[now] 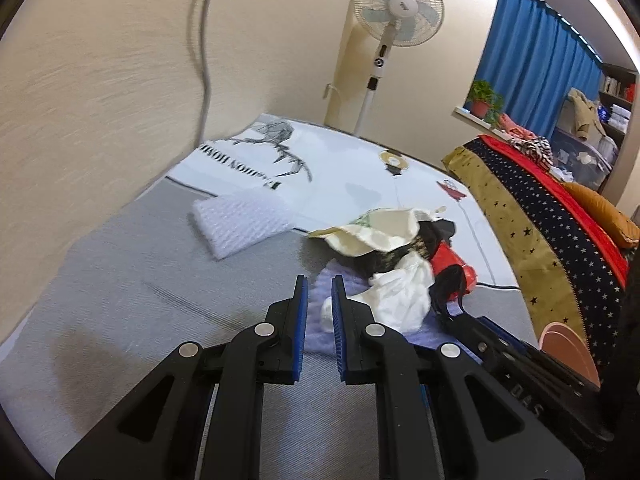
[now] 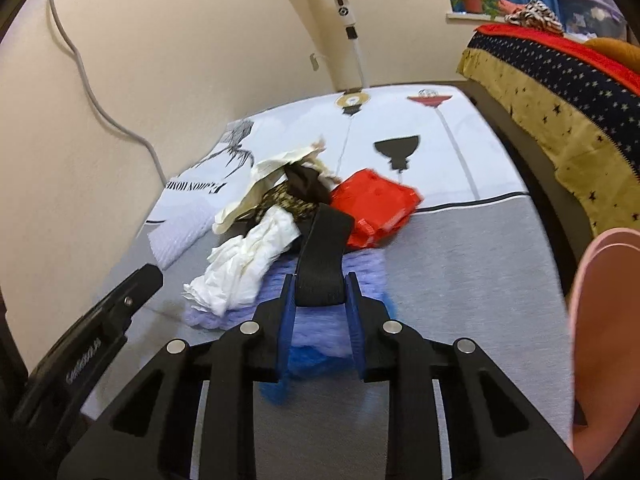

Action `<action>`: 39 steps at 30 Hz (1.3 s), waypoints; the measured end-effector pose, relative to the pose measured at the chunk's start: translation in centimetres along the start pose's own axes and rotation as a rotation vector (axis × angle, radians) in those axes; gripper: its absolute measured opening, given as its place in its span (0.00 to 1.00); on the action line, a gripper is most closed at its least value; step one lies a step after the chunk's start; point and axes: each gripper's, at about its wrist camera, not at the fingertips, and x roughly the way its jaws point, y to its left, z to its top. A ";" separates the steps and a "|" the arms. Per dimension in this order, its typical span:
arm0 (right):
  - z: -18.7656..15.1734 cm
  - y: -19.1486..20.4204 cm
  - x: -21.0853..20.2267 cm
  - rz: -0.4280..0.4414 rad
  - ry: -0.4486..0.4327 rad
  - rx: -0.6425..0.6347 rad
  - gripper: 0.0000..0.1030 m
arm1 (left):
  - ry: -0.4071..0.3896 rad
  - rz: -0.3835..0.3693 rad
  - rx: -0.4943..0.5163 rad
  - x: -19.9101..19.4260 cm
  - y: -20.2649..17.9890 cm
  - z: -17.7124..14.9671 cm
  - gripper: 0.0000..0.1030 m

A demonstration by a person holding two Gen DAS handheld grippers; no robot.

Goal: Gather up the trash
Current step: 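Grasp the black strap with the right gripper while the left gripper grasps white tissue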

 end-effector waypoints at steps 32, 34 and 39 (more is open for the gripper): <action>-0.5 -4.3 -7.5 -0.060 -0.100 0.030 0.24 | 0.064 -0.026 0.093 -0.2 -4.4 -0.5 0.17; -0.8 -4.2 -8.2 -0.069 -0.109 0.018 0.24 | 0.058 -0.033 0.095 -0.8 -4.5 -0.6 0.17; -1.3 -4.3 -10.0 -0.094 -0.134 0.015 0.24 | 0.046 -0.057 0.107 -2.1 -4.8 -1.0 0.16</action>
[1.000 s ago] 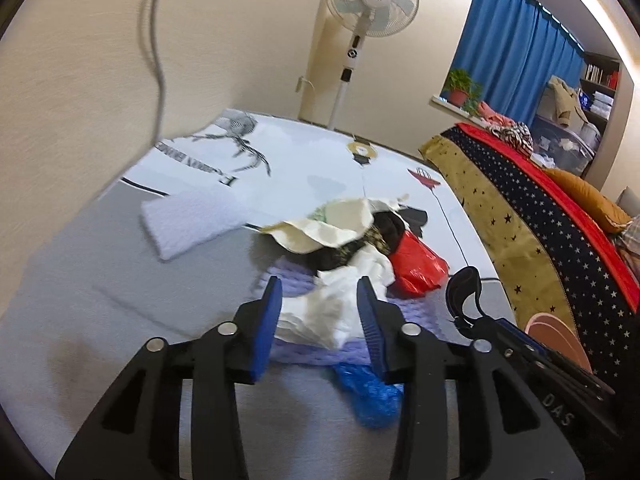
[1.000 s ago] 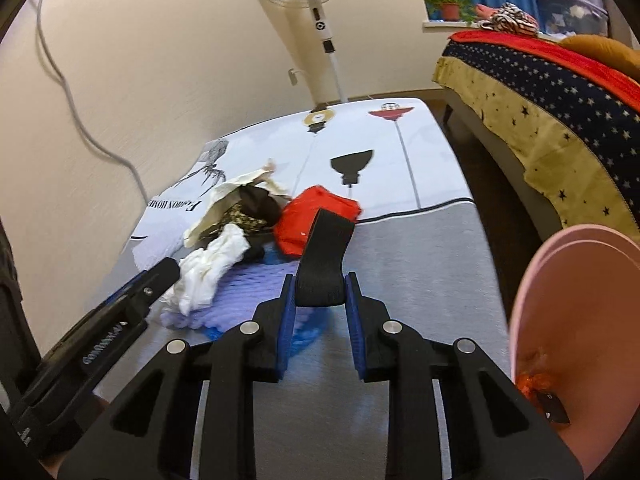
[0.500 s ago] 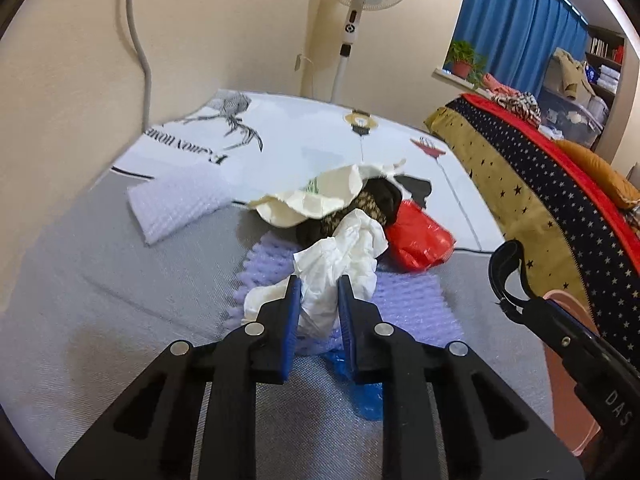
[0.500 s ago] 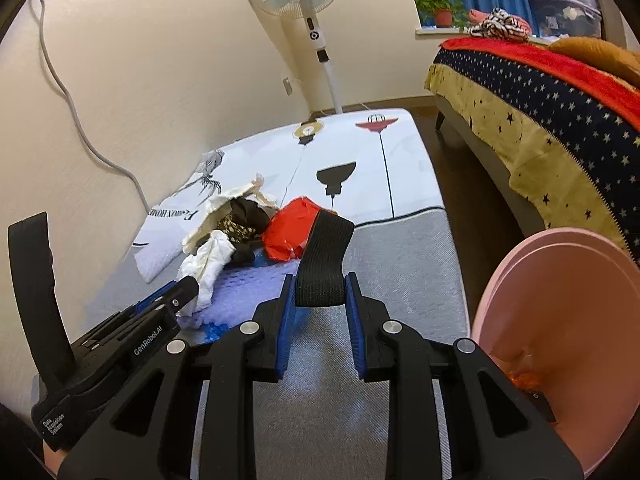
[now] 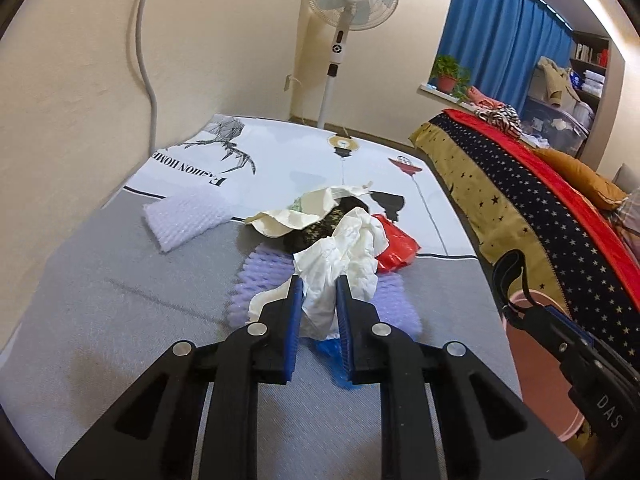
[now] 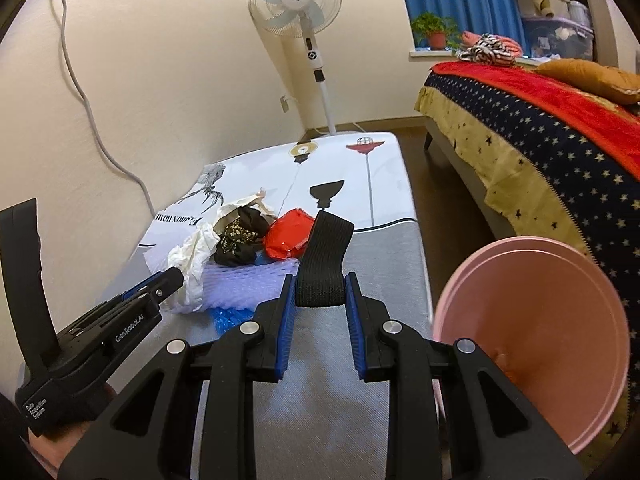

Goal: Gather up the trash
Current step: 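Grasp the black strap with the right gripper while the left gripper grasps white tissue, then carry strap and tissue over the pink wastebasket and open both grippers to drop them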

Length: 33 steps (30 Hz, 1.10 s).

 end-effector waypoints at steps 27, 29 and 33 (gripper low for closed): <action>0.3 -2.6 -6.9 -0.093 -0.104 0.051 0.24 | -0.050 -0.129 0.082 -4.4 -4.8 -0.9 0.16; 0.3 -2.9 -7.1 -0.101 -0.106 0.055 0.24 | -0.049 -0.135 0.082 -4.3 -4.9 -0.9 0.16; 0.4 -3.4 -7.2 -0.114 -0.110 0.064 0.24 | -0.047 -0.142 0.082 -4.2 -5.1 -1.0 0.16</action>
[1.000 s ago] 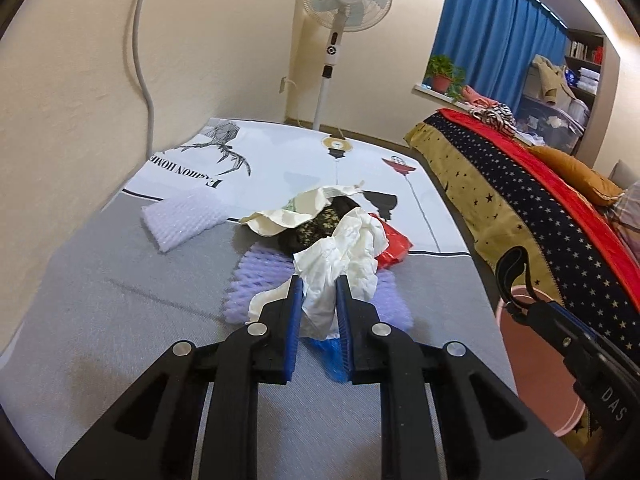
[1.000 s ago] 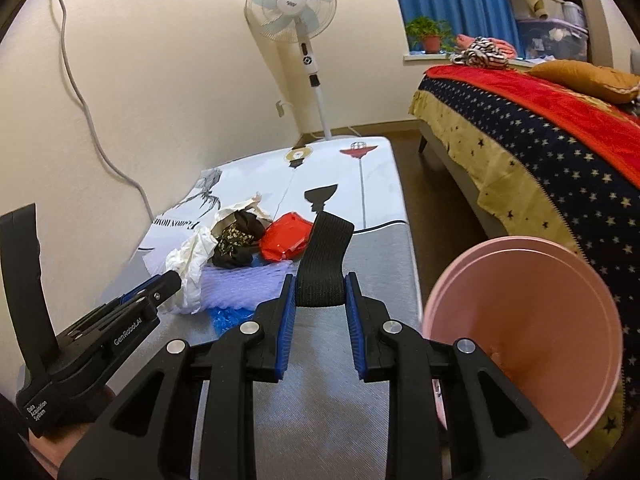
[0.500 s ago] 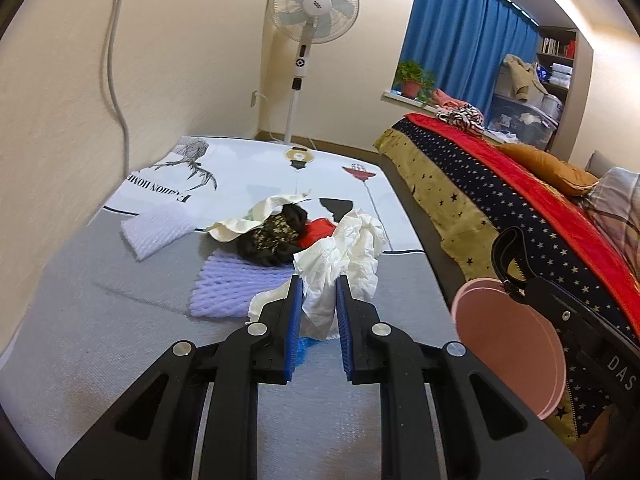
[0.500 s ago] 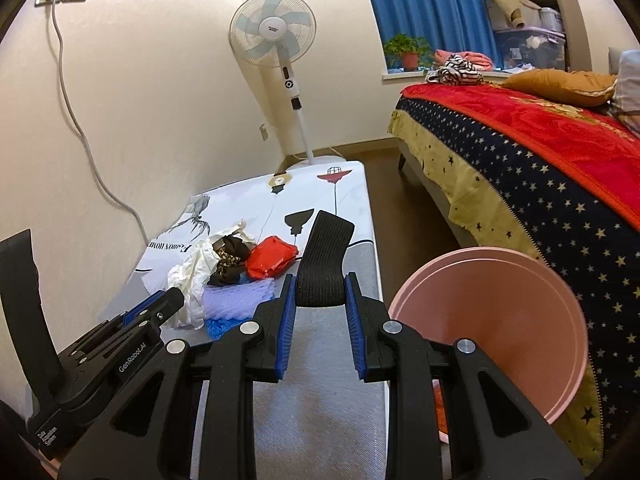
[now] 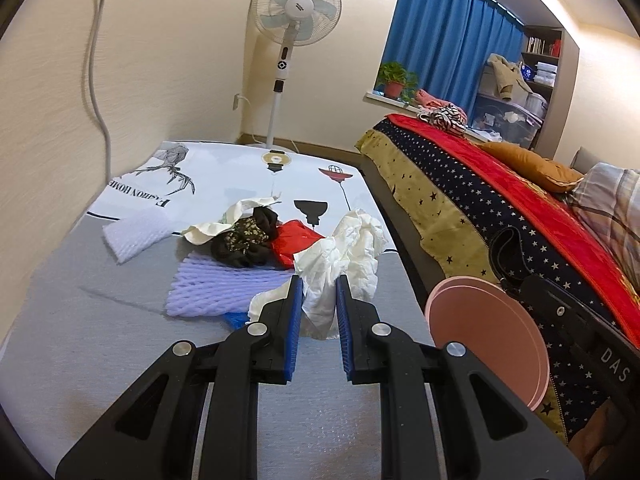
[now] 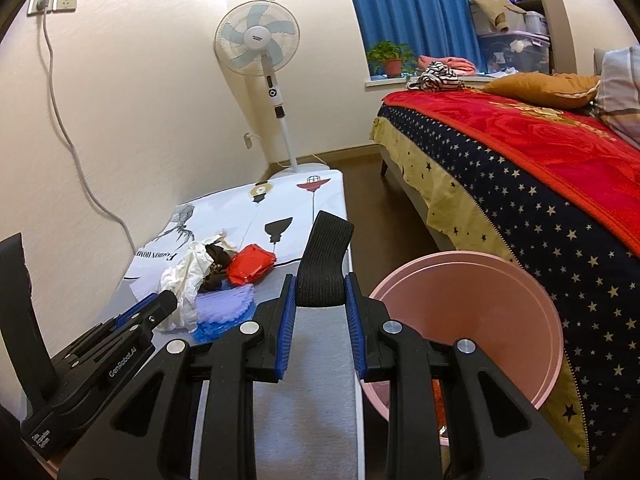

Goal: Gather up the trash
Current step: 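Carry strap and tissue over the pink wastebasket and open both grippers to drop them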

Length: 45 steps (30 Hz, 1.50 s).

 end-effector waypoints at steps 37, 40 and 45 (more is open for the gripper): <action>-0.5 -3.2 0.9 -0.131 -0.010 0.049 0.24 | 0.031 -0.064 0.063 2.6 -3.5 -0.8 0.16; -0.5 -4.0 1.2 -0.141 -0.008 0.062 0.24 | 0.035 -0.069 0.066 3.0 -3.8 -0.7 0.16; -0.5 -5.7 1.2 -0.169 -0.010 0.088 0.24 | 0.041 -0.089 0.082 3.8 -4.9 -1.0 0.16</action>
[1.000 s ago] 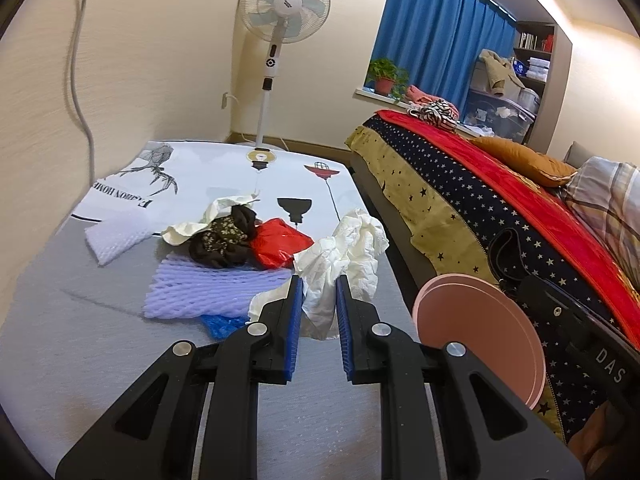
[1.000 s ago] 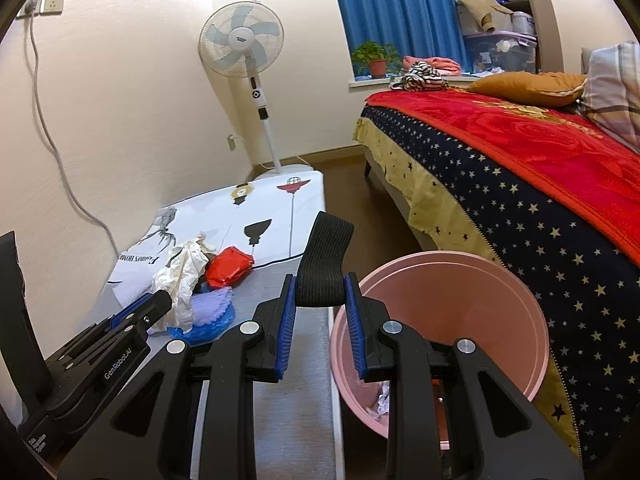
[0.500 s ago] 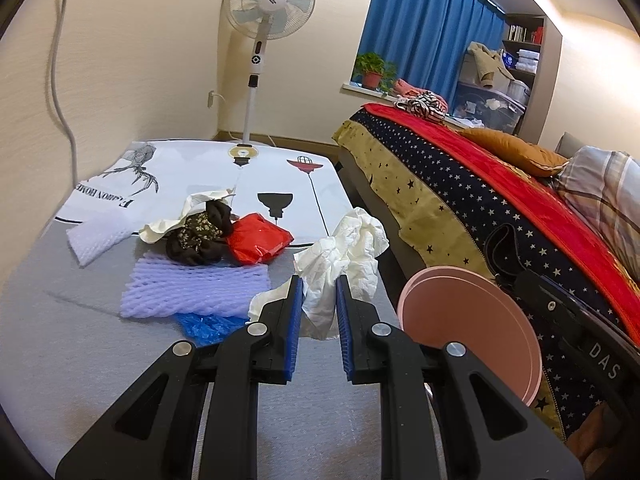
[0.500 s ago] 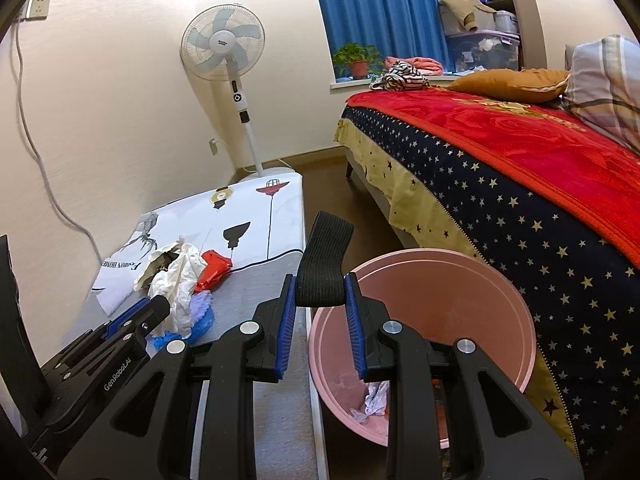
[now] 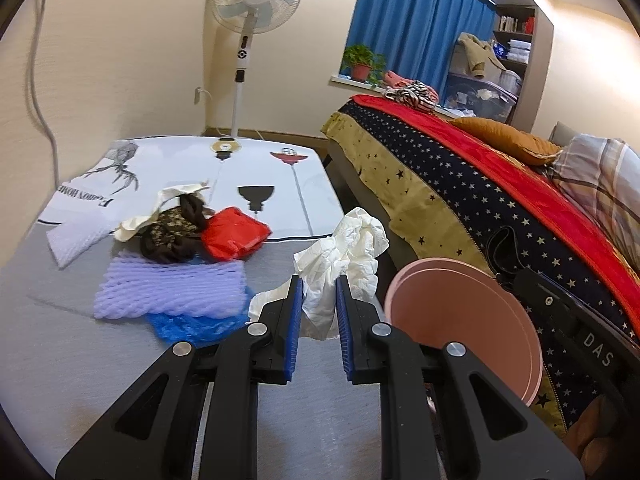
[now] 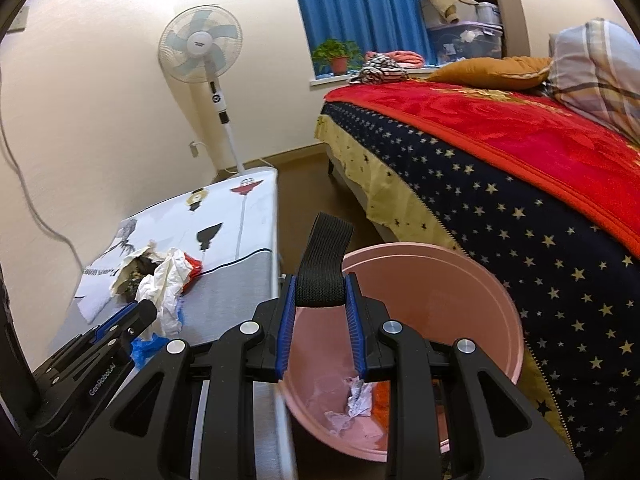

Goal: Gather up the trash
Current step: 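Carry strap and tissue over the pink wastebasket and open both grippers to drop them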

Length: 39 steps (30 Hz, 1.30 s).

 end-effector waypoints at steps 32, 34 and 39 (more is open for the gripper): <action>-0.7 -7.7 1.9 -0.234 0.017 0.127 0.25 | 0.103 -0.187 0.066 6.4 -8.6 -1.7 0.17; -0.7 -8.0 1.9 -0.251 0.016 0.133 0.26 | 0.115 -0.195 0.068 6.6 -8.9 -1.8 0.18; -0.7 -8.3 1.7 -0.274 0.016 0.147 0.41 | 0.132 -0.190 0.066 6.6 -8.9 -1.9 0.37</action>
